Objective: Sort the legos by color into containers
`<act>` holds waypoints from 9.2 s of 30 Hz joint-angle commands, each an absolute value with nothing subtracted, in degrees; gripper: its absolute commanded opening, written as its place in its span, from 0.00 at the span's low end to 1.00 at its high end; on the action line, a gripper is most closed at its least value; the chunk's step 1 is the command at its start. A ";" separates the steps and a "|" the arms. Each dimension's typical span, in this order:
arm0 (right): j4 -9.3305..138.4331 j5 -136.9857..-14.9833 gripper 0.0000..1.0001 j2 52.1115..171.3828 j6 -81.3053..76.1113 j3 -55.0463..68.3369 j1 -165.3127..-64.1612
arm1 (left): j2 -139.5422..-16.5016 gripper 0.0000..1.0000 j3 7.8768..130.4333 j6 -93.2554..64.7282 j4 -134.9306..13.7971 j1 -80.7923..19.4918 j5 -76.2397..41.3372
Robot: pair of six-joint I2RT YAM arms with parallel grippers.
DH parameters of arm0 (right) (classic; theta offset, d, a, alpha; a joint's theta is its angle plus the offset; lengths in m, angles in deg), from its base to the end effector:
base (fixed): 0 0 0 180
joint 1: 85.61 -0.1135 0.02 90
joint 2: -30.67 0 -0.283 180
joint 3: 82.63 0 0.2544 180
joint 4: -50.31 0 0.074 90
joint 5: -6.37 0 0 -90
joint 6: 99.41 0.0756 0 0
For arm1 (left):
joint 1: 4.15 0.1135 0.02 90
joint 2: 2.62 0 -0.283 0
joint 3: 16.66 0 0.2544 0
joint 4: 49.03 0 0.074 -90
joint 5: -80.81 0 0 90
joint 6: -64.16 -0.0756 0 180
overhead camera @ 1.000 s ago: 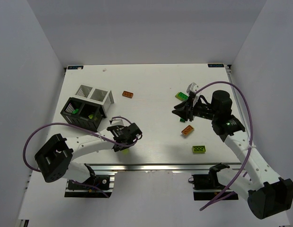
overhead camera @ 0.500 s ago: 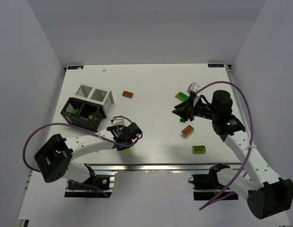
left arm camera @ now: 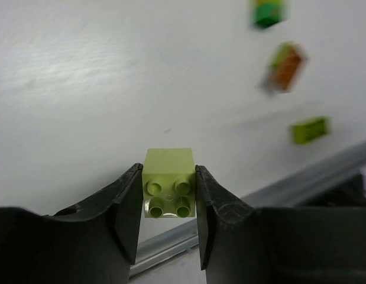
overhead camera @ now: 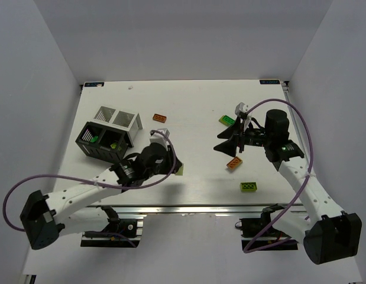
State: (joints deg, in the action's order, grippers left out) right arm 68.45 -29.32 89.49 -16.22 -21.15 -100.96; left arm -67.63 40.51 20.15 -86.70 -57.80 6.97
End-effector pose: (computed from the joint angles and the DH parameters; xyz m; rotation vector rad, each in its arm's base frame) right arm 0.2166 0.1231 0.3359 -0.9806 1.5454 0.9688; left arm 0.1682 -0.1931 0.2307 0.0211 2.3877 -0.5266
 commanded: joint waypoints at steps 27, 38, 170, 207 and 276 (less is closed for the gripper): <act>50.33 -1.71 0.77 90.34 -6.07 -27.33 -102.22 | -64.93 0.00 38.56 -4.05 -39.73 -57.94 -33.80; 51.47 -5.31 0.70 90.52 -6.60 -27.42 -105.21 | -65.72 0.00 39.00 -4.66 -40.26 -57.94 -33.01; 61.42 -49.43 0.00 167.42 -19.53 63.72 -139.92 | -27.49 0.54 36.45 -5.54 -72.16 -17.77 23.86; 81.62 -60.58 0.85 154.96 -31.21 55.15 -126.41 | -29.68 0.98 36.27 -7.30 -70.93 -18.21 5.58; 98.24 -68.68 0.58 154.77 -48.35 28.40 -95.54 | -31.62 0.98 36.36 -6.95 -70.67 -18.92 -1.28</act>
